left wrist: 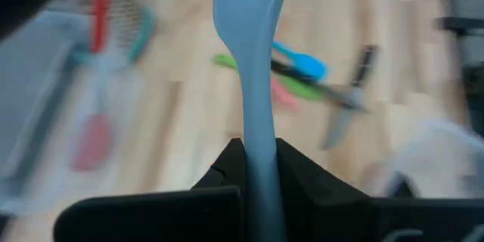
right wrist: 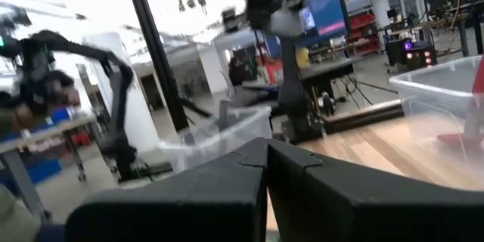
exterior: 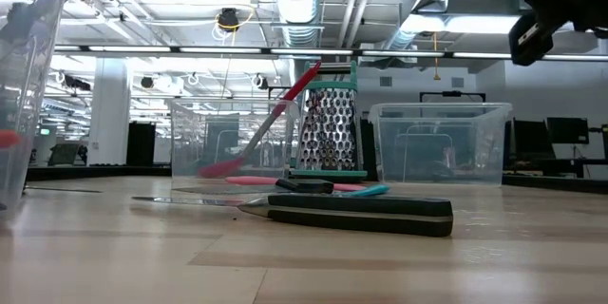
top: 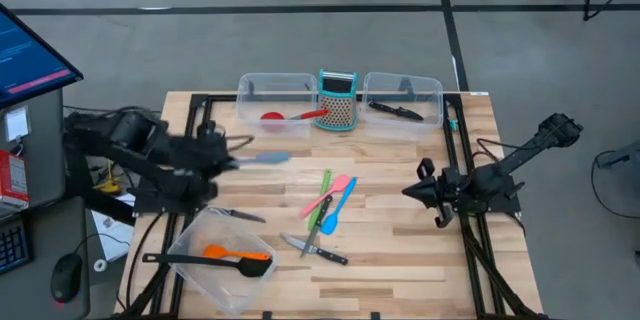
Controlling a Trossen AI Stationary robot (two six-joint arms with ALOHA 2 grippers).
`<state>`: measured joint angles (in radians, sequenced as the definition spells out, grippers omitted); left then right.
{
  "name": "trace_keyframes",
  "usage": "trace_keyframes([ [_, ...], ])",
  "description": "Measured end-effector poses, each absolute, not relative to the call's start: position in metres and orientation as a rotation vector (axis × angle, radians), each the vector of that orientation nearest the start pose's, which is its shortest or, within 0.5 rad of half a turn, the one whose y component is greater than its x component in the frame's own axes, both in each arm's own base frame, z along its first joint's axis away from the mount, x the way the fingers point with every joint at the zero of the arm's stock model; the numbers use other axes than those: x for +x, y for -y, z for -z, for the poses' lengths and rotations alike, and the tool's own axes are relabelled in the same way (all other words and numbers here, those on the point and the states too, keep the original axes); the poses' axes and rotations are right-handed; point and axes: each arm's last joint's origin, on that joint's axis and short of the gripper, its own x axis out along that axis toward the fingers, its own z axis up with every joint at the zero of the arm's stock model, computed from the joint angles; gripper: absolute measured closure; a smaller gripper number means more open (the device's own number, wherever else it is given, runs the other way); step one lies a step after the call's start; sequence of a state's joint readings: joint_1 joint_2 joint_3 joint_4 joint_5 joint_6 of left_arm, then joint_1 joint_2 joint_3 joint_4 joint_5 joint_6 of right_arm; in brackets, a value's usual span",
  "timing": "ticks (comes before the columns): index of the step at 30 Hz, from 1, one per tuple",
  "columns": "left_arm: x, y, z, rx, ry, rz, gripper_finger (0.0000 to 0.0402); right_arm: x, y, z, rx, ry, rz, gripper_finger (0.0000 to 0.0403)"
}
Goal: Pick & Place Kitchen Items
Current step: Put the grey serving spoon from the bottom transparent bin to the top left transparent bin
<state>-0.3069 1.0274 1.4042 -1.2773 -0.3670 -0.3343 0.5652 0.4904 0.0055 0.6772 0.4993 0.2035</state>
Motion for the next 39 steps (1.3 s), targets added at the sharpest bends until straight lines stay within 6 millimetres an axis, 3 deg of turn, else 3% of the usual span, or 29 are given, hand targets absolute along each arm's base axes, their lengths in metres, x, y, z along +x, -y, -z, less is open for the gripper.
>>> trace_keyframes([
  [6, 0.147, 0.001, -0.399, 0.021, -0.887, -0.289, 0.0383, 0.112, -0.055, -0.178, 0.29, 0.098, -0.083, 0.0403],
  [12, 0.148, -0.021, -0.396, -0.017, -0.94, -0.286, 0.0382, 0.11, -0.057, -0.192, 0.132, 0.239, -0.291, 0.0403],
  [17, 0.154, -0.035, -0.393, -0.018, -0.977, -0.281, 0.0382, 0.104, -0.035, -0.202, 0.112, 0.342, -0.009, 0.0403],
  [22, 0.162, -0.043, -0.388, -0.005, -1.016, -0.252, 0.0381, 0.087, -0.022, -0.209, 0.105, 0.451, -0.11, 0.0403],
  [25, 0.164, -0.048, -0.386, 0.017, -1.032, -0.249, 0.0381, 0.089, -0.017, -0.2, 0.136, 0.354, -0.073, 0.0403],
  [30, 0.167, -0.062, -0.375, 0.009, -1.062, -0.265, 0.0381, 0.094, -0.017, -0.191, 0.138, 0.265, -0.154, 0.0403],
  [39, 0.155, -0.096, -0.36, -0.026, -1.102, -0.333, 0.038, 0.094, -0.013, -0.19, 0.11, 0.258, -0.116, 0.0403],
])
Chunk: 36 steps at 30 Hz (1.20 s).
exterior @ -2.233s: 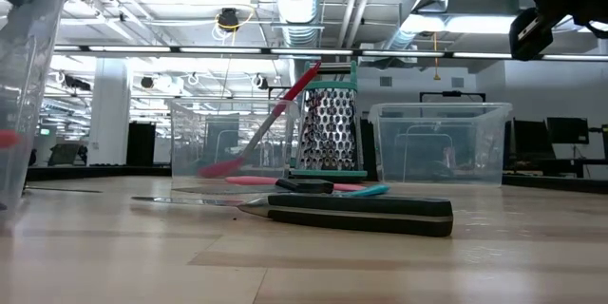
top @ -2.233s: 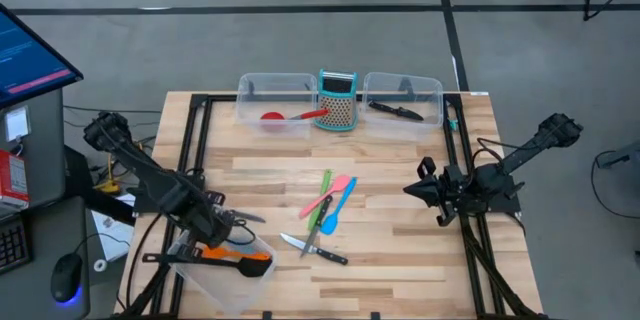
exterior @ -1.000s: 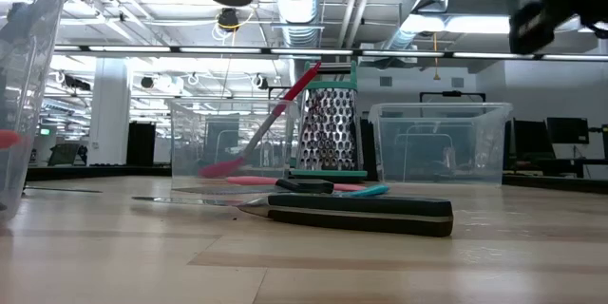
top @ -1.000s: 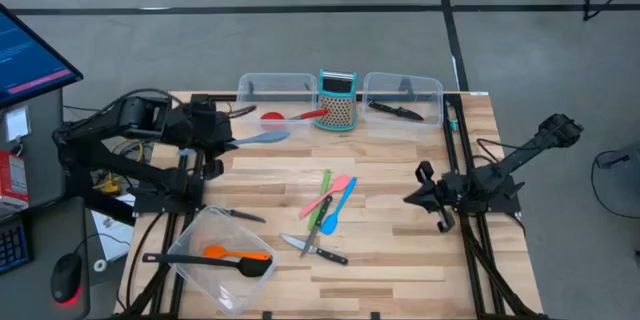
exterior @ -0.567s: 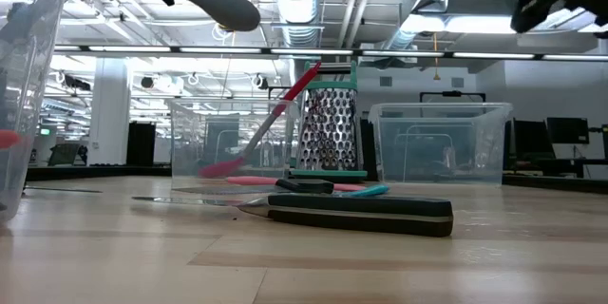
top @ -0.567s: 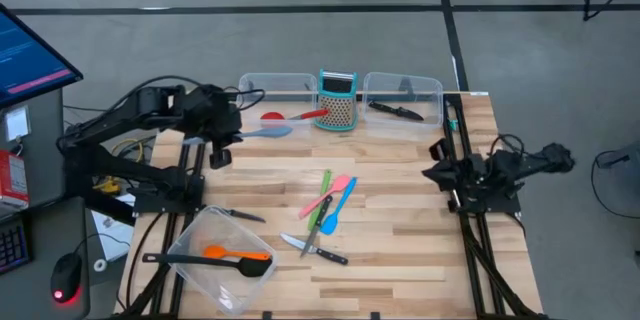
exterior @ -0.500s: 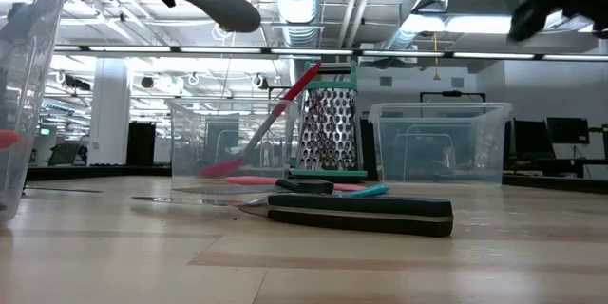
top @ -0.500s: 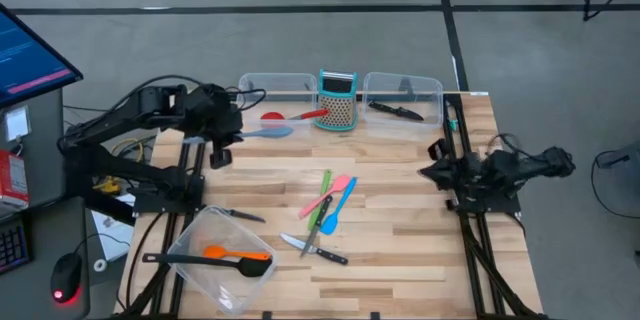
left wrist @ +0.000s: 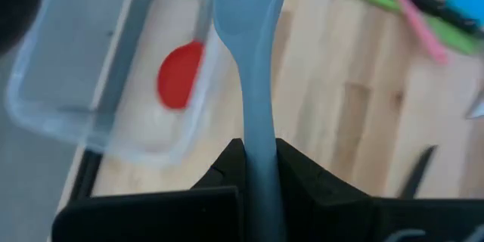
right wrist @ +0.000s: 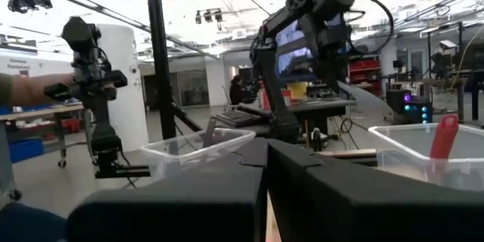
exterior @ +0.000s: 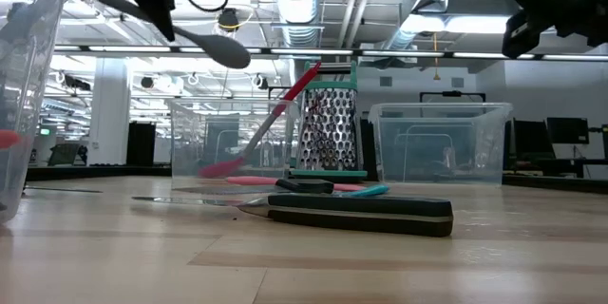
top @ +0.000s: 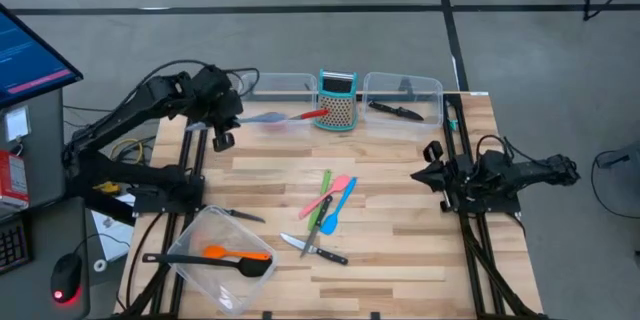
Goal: Pick & Place Kitchen Items
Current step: Put the grey serving spoon from the bottom transparent bin to the top left transparent bin
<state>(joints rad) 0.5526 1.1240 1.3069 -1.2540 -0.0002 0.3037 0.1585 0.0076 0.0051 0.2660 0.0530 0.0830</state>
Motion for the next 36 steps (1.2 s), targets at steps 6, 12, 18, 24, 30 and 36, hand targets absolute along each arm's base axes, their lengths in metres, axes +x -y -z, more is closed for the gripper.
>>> trace_keyframes([
  [6, 0.158, -0.122, -0.354, 0.021, -1.131, -0.38, 0.038, 0.094, -0.013, -0.19, 0.106, 0.254, -0.116, 0.0403],
  [12, 0.173, -0.154, -0.328, 0.067, -1.316, -0.41, 0.038, 0.094, -0.013, -0.19, 0.106, 0.254, -0.116, 0.0403],
  [18, 0.181, -0.171, -0.311, 0.048, -1.401, -0.405, 0.038, 0.094, -0.013, -0.19, 0.106, 0.254, -0.116, 0.0403],
  [24, 0.178, -0.175, -0.31, 0.034, -1.404, -0.42, 0.038, 0.094, -0.014, -0.19, 0.106, 0.254, -0.117, 0.0403],
  [30, 0.176, -0.181, -0.307, 0.026, -1.421, -0.422, 0.038, 0.094, -0.014, -0.19, 0.106, 0.253, -0.117, 0.0403],
  [36, 0.177, -0.187, -0.305, 0.025, -1.406, -0.44, 0.038, 0.094, -0.014, -0.19, 0.106, 0.253, -0.117, 0.0403],
])
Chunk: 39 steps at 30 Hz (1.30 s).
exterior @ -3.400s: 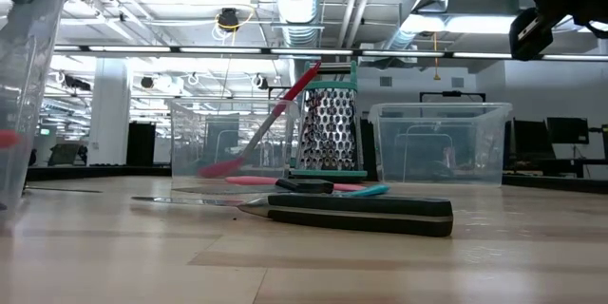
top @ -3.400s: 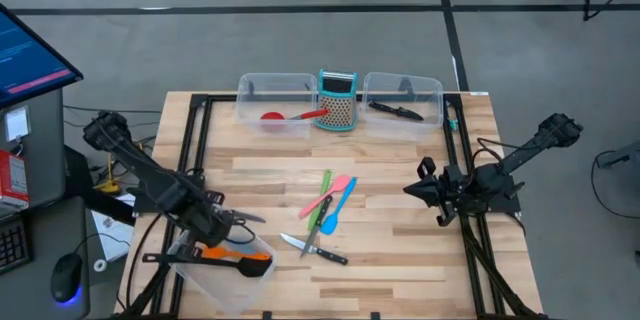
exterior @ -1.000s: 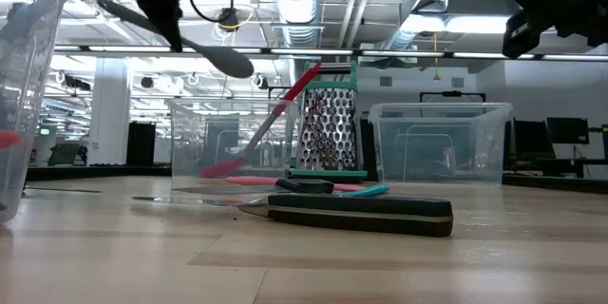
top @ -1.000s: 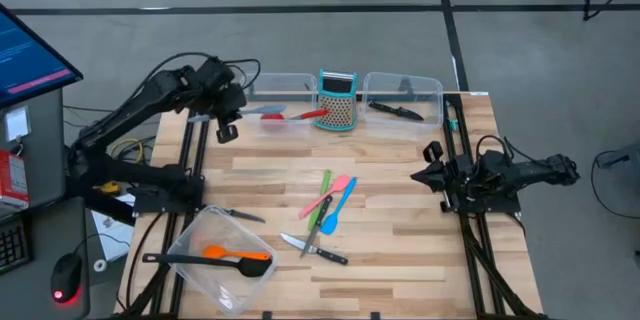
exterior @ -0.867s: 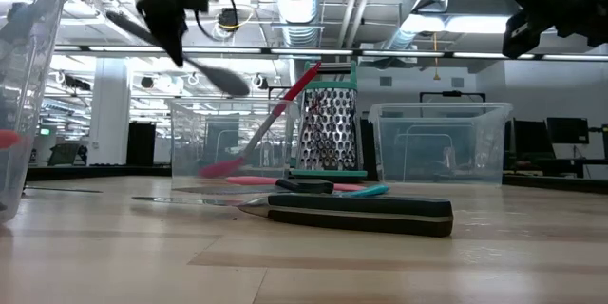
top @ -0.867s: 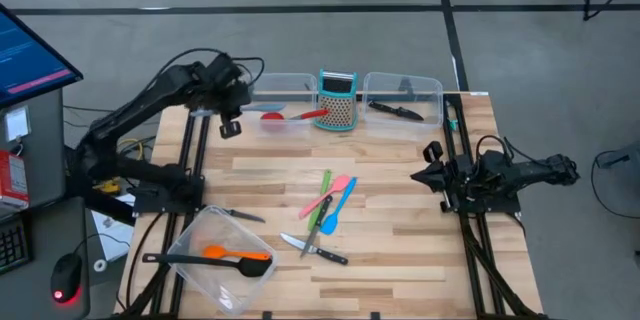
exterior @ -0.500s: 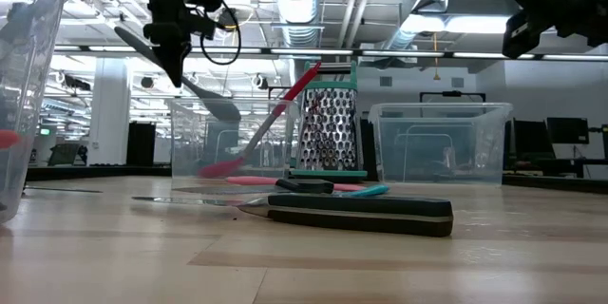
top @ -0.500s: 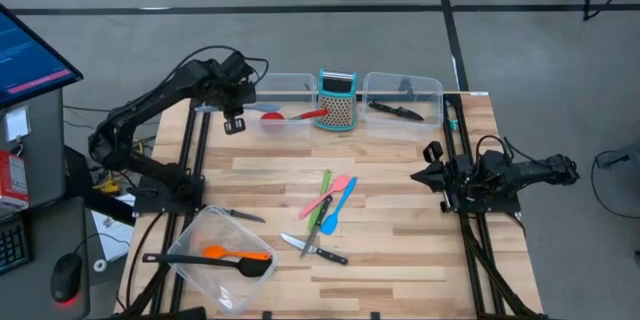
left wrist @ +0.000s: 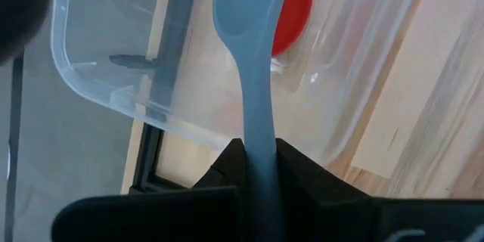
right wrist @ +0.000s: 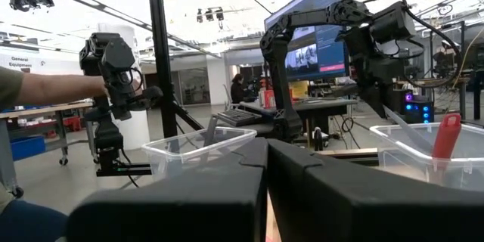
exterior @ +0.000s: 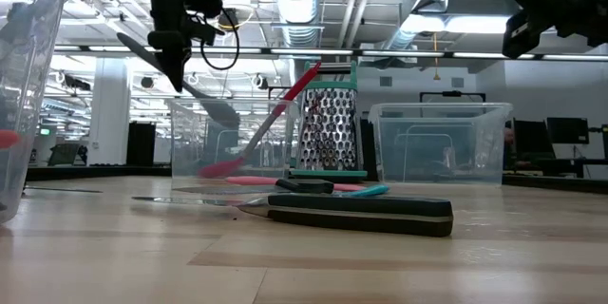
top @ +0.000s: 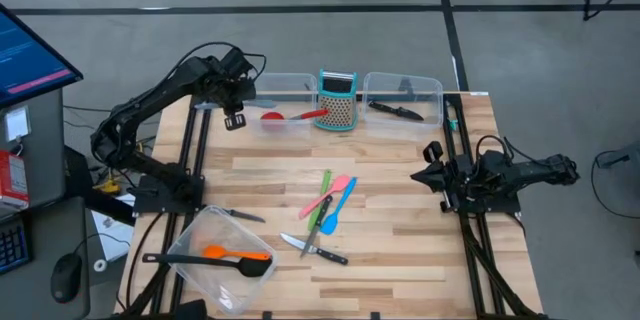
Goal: Pick & Place Kitchen Items
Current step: Put the grey serving spoon from the bottom transparent bin to the top left transparent bin
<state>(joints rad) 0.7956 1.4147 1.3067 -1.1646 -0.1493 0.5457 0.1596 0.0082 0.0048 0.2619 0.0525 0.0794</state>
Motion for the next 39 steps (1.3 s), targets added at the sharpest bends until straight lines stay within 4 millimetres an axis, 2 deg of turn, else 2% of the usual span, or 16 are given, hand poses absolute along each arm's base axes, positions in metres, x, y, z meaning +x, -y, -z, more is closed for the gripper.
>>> trace_keyframes([
  [8, 0.186, -0.193, -0.306, 0.038, -1.304, -0.441, 0.038, 0.094, -0.014, -0.19, 0.106, 0.253, -0.117, 0.0403],
  [17, 0.2, -0.206, -0.284, 0.01, -1.361, -0.407, 0.038, 0.094, -0.014, -0.19, 0.106, 0.253, -0.117, 0.0403],
  [29, 0.21, -0.217, -0.265, -0.011, -1.396, -0.389, 0.038, 0.094, -0.014, -0.19, 0.106, 0.253, -0.117, 0.0403],
  [39, 0.216, -0.222, -0.261, -0.014, -1.353, -0.39, 0.038, 0.094, -0.014, -0.19, 0.106, 0.253, -0.117, 0.0403],
])
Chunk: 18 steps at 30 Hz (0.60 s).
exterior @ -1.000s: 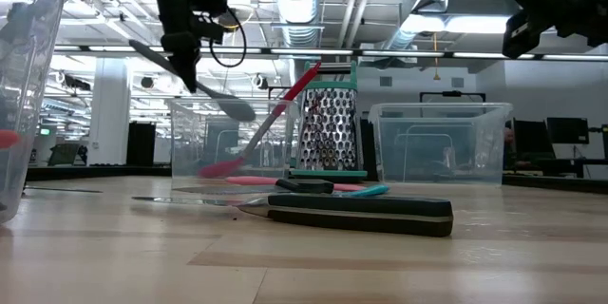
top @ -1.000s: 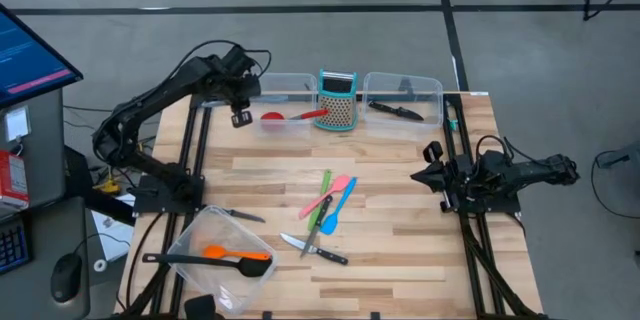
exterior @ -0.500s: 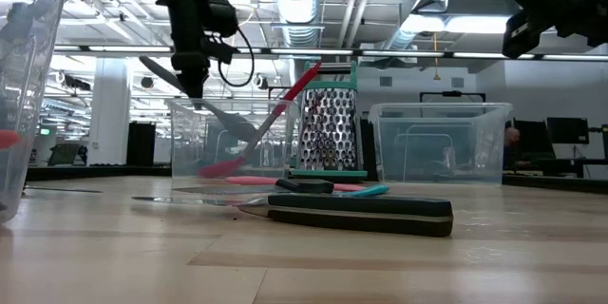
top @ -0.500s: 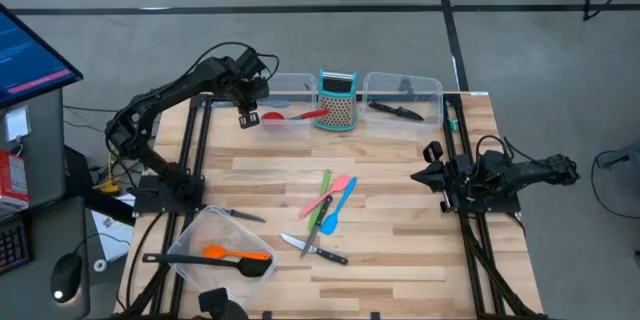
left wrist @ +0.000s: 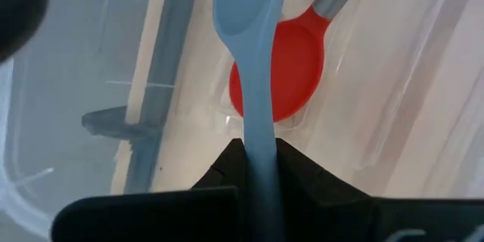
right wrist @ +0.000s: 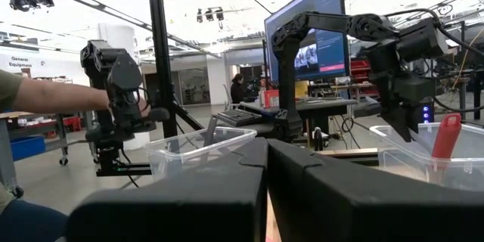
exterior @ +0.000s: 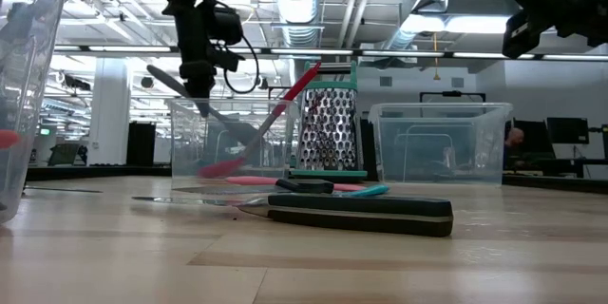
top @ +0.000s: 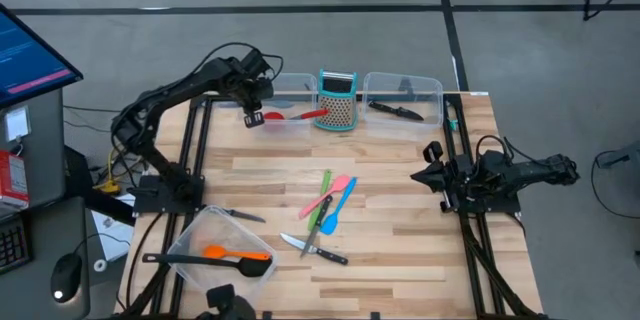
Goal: Pick & Place Kitchen Items
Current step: Put the grey serving spoon from the bottom transparent bin to the top left transparent bin
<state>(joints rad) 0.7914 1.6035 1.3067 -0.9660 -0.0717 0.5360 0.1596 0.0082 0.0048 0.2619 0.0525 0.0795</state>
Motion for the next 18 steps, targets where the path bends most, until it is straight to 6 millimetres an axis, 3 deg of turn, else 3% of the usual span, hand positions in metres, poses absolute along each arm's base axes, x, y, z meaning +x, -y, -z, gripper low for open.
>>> trace_keyframes([
  [18, 0.227, -0.229, -0.249, -0.058, -1.317, -0.402, 0.038, 0.094, -0.014, -0.19, 0.106, 0.253, -0.117, 0.0403],
])
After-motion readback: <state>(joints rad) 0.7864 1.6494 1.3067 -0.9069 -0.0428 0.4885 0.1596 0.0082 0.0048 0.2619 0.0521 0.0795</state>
